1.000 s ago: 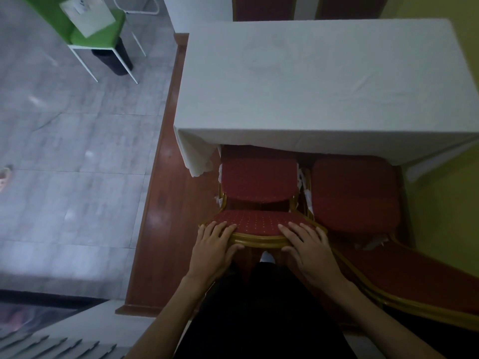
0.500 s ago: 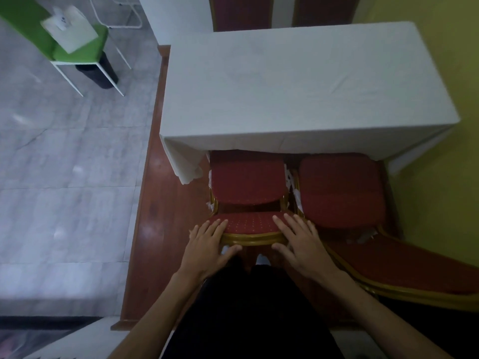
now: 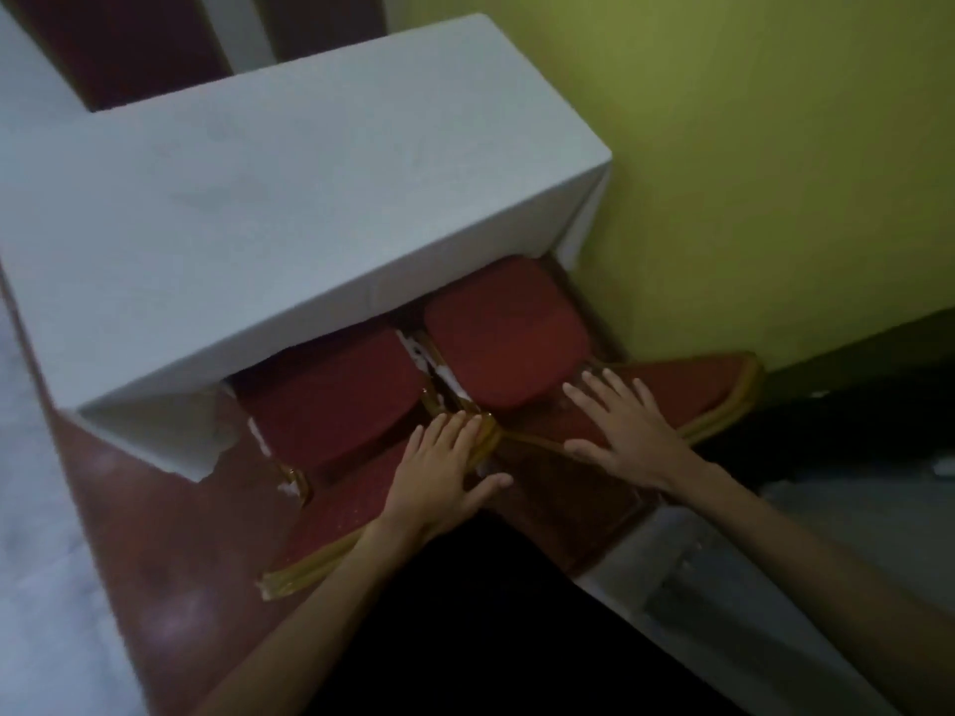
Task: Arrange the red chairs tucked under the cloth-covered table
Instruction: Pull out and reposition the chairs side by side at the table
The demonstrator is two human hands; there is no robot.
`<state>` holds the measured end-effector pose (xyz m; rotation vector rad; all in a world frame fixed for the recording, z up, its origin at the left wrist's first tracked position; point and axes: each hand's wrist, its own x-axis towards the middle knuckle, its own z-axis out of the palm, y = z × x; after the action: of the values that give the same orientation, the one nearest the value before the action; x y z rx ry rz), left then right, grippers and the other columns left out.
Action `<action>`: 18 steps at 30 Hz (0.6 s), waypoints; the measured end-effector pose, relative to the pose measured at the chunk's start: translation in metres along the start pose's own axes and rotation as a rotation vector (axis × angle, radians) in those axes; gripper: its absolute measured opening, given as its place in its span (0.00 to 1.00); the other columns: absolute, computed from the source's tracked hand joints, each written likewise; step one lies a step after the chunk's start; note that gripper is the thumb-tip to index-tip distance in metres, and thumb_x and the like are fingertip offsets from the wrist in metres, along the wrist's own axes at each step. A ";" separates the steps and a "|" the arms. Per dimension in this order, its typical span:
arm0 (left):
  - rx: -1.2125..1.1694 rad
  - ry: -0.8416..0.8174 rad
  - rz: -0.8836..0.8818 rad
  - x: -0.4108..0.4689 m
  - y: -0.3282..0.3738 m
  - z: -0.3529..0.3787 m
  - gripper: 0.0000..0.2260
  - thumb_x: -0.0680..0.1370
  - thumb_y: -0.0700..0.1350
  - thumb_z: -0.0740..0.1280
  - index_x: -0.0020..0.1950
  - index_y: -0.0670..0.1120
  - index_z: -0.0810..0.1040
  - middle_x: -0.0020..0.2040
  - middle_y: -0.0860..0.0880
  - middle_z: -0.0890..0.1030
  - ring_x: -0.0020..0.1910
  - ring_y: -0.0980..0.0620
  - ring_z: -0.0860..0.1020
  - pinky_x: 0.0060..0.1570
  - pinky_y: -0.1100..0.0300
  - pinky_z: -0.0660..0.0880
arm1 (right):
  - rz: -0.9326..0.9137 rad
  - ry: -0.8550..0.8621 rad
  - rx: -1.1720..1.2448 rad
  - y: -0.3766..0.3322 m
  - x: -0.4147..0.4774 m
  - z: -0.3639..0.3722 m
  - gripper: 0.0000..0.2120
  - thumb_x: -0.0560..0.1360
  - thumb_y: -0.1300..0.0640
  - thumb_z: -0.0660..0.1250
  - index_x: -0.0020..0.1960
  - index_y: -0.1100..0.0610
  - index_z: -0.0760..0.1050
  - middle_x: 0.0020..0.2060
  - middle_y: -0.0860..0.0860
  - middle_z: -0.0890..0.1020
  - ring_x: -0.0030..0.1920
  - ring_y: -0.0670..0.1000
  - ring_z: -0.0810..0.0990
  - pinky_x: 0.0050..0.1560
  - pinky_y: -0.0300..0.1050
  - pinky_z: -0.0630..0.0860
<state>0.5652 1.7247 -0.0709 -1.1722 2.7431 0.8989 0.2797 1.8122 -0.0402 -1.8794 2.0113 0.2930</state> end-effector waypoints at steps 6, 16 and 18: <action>-0.013 -0.045 0.188 0.046 0.049 0.008 0.40 0.75 0.73 0.46 0.80 0.49 0.56 0.79 0.47 0.61 0.78 0.46 0.55 0.75 0.46 0.54 | 0.107 -0.023 -0.017 0.083 -0.047 -0.021 0.42 0.74 0.23 0.45 0.80 0.46 0.57 0.79 0.50 0.60 0.79 0.53 0.52 0.76 0.61 0.49; -0.056 -0.210 0.293 0.107 0.127 0.039 0.39 0.77 0.72 0.50 0.80 0.48 0.53 0.79 0.44 0.59 0.77 0.43 0.57 0.74 0.44 0.57 | 0.159 -0.168 -0.111 0.203 -0.068 -0.024 0.44 0.73 0.22 0.45 0.81 0.46 0.50 0.80 0.52 0.55 0.79 0.54 0.53 0.77 0.56 0.48; -0.006 -0.253 0.316 0.122 0.145 0.048 0.38 0.78 0.70 0.52 0.80 0.47 0.51 0.79 0.43 0.58 0.77 0.41 0.57 0.74 0.43 0.57 | 0.110 -0.217 -0.119 0.225 -0.059 -0.023 0.41 0.74 0.23 0.42 0.81 0.44 0.49 0.80 0.52 0.53 0.79 0.55 0.52 0.77 0.54 0.49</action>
<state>0.3714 1.7495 -0.0683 -0.5824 2.7532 1.0030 0.0562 1.8769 -0.0182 -1.7223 1.9898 0.6310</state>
